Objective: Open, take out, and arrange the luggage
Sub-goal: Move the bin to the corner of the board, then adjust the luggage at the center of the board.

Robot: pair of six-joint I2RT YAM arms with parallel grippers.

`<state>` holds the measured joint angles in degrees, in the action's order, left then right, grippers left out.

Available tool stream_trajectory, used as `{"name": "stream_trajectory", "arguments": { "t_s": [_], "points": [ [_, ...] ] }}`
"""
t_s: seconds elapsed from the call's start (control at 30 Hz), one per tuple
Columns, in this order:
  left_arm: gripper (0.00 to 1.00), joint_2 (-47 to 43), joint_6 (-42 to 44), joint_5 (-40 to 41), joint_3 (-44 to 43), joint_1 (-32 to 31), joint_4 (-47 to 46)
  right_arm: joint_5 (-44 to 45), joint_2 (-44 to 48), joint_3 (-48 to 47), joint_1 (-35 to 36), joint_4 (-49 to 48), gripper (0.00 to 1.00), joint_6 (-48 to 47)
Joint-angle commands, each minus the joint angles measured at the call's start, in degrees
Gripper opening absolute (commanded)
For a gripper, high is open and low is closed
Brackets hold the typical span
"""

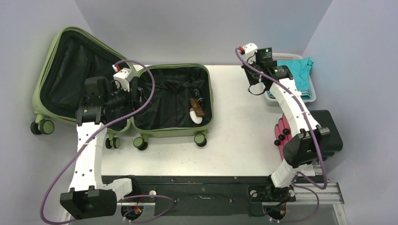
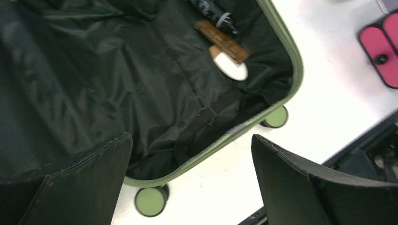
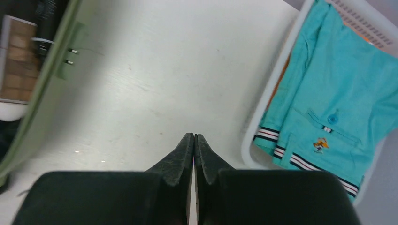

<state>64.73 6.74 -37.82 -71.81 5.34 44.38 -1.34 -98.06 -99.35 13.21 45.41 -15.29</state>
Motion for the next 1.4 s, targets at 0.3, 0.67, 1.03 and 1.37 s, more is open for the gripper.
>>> {"name": "stream_trajectory", "arguments": {
  "t_s": [0.3, 0.67, 1.03, 1.37],
  "points": [
    [0.96, 4.89, 7.18, 42.25, -31.71, 3.20, 4.27, -24.45, -4.90, -1.31, 6.24, -2.37, 0.04, 10.97],
    [0.96, 21.14, 24.35, 61.67, -60.80, 5.14, 12.89, -28.73, -12.05, -3.10, 10.69, -5.11, 0.47, 15.28],
    [0.96, 31.03, 28.28, 57.30, -66.92, 15.57, 16.66, -26.82, -11.18, 0.64, 12.58, -7.17, 0.50, 15.29],
    [0.98, 37.23, 32.13, 57.21, -69.05, 19.52, 16.95, -25.83, -11.63, 2.65, 12.83, -7.80, 0.54, 15.10]
  ]
}}
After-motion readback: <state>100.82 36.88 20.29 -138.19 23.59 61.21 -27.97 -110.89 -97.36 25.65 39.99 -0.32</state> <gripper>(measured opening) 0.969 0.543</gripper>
